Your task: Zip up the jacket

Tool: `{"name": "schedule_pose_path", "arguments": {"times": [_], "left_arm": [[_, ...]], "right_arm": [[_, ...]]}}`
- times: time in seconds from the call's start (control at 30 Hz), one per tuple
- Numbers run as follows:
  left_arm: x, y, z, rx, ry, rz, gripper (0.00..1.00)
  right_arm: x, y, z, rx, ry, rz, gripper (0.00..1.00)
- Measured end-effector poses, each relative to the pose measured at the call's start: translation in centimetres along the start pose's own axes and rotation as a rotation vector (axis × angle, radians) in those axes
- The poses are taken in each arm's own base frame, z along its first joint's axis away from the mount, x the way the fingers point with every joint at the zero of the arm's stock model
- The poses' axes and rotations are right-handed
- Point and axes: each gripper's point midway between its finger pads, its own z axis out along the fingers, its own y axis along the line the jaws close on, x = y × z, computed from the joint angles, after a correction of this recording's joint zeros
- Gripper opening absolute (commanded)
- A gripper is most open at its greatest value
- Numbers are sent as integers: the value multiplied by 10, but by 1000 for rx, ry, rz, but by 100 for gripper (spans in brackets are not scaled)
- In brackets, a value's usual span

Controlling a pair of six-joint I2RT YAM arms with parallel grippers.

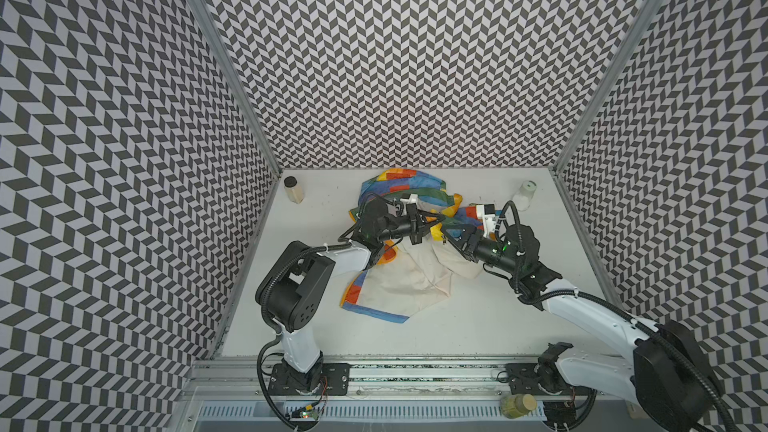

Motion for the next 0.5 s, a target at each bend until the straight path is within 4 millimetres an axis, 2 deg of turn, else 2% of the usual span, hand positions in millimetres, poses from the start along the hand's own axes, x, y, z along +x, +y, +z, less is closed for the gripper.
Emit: {"name": "schedule_pose_path", "arguments": {"times": [0.33, 0.5], "left_arm": [[0, 0, 0, 0, 0, -12, 0], [0, 0, 0, 0, 1, -14, 0]], "right_arm": [[-4, 6, 2, -17, -12, -51, 40], [-8, 16, -3, -36, -31, -76, 31]]}}
